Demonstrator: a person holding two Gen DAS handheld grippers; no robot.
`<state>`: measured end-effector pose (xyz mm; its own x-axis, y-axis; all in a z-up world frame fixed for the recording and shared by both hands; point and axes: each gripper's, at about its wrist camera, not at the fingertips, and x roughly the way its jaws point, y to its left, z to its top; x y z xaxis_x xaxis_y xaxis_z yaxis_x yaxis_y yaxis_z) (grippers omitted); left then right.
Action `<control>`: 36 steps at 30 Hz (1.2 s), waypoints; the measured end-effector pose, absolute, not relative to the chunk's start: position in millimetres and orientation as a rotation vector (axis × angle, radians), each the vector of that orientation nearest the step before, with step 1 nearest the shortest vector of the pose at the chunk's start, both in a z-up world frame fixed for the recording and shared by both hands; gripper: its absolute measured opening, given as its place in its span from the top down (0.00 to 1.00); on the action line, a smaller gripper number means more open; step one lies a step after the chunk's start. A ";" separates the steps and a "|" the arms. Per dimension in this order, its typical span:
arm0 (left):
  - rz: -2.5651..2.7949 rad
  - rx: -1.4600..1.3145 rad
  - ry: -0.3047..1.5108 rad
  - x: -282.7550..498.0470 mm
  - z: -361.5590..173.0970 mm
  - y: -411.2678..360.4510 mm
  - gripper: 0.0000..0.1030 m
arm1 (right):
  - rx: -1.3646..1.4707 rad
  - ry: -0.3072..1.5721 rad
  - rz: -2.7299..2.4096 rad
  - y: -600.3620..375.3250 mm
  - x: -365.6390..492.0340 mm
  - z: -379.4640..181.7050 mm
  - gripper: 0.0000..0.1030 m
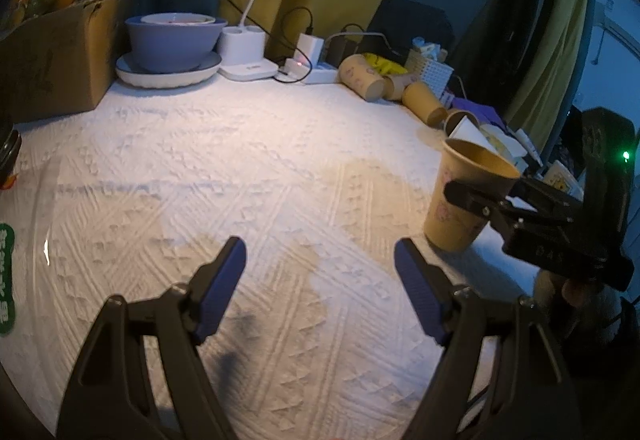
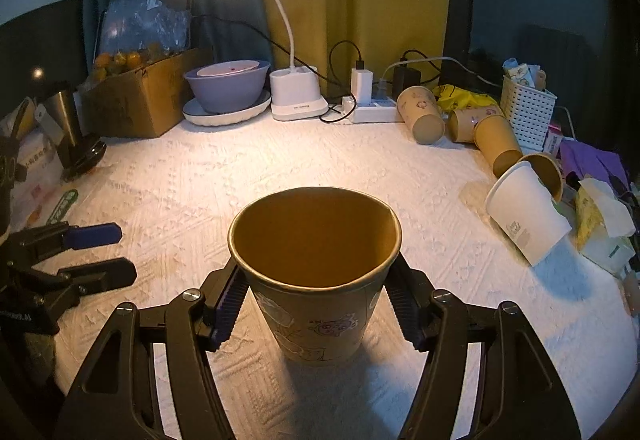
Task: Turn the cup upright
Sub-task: 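Lower the cup upright onto the table and open the right gripper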
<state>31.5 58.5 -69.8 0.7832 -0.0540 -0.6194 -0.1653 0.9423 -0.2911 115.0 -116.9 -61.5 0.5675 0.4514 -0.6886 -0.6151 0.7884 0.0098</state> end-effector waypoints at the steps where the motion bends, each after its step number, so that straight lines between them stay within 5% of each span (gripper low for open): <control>1: 0.062 -0.338 0.673 31.5 -69.8 57.7 0.24 | -0.242 0.737 0.633 -117.7 114.1 -62.5 0.34; 12: 0.053 -0.296 0.670 31.4 -66.9 46.9 0.24 | -0.222 0.761 0.626 -130.0 103.2 -65.1 0.27; 36: -0.053 -0.252 0.672 12.7 -48.7 -10.2 0.24 | -0.168 0.766 0.531 -182.2 40.6 -40.7 0.26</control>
<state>12.7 -10.2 -48.7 0.7824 -0.1298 -0.6091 -0.0327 0.9681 -0.2483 40.6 -182.2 -40.7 0.5975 0.3954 -0.6976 -0.5145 0.8563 0.0447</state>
